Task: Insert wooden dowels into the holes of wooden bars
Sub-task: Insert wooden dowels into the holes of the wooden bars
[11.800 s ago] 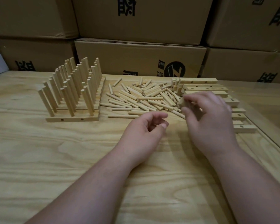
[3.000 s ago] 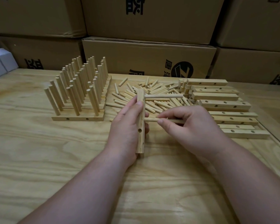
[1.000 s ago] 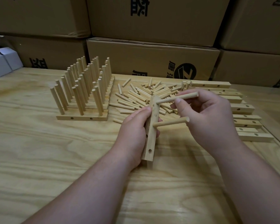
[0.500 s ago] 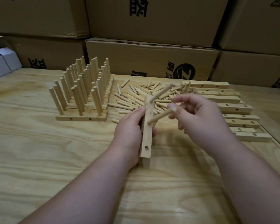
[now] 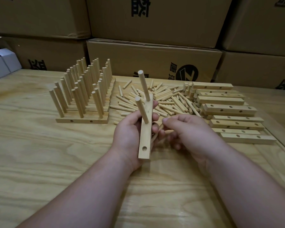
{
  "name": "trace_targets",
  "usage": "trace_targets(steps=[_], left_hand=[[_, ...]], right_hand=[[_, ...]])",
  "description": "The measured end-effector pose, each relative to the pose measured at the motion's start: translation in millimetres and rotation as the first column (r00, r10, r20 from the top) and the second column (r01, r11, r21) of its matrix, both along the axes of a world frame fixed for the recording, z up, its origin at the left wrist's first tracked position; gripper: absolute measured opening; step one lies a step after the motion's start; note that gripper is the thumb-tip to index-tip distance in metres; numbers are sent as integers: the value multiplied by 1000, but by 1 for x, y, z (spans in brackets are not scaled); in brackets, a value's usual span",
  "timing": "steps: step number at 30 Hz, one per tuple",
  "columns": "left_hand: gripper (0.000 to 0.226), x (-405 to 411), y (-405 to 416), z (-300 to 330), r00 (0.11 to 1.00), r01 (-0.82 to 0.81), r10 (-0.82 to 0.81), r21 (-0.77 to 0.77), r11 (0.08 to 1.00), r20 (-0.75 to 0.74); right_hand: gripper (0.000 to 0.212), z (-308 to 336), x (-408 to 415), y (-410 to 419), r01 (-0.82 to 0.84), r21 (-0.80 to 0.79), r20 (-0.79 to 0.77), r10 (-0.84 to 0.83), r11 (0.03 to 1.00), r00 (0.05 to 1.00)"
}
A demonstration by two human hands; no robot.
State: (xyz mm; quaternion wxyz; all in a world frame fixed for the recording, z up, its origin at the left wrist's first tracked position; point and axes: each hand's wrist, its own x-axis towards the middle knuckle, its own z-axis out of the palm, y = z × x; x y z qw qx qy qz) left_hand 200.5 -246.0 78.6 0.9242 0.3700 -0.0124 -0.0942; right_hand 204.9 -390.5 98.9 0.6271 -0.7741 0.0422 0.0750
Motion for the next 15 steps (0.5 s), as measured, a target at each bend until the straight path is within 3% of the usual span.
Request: trace_targets(steps=[4,9,15], left_hand=[[29,3,-1,0,992,-69,66,-17,997,-110],[21,3,2,3,970,-153,141,-46,987,-196],[23,4,3,3,951,-219,207,-31,975,-230]], right_hand=[[10,10,-2,-3,141,15,238,-141,990,961],[7,20,-15,7,-8,0,494,7,1000,870],[11,29,-22,11,-133,130,580,34,983,814]])
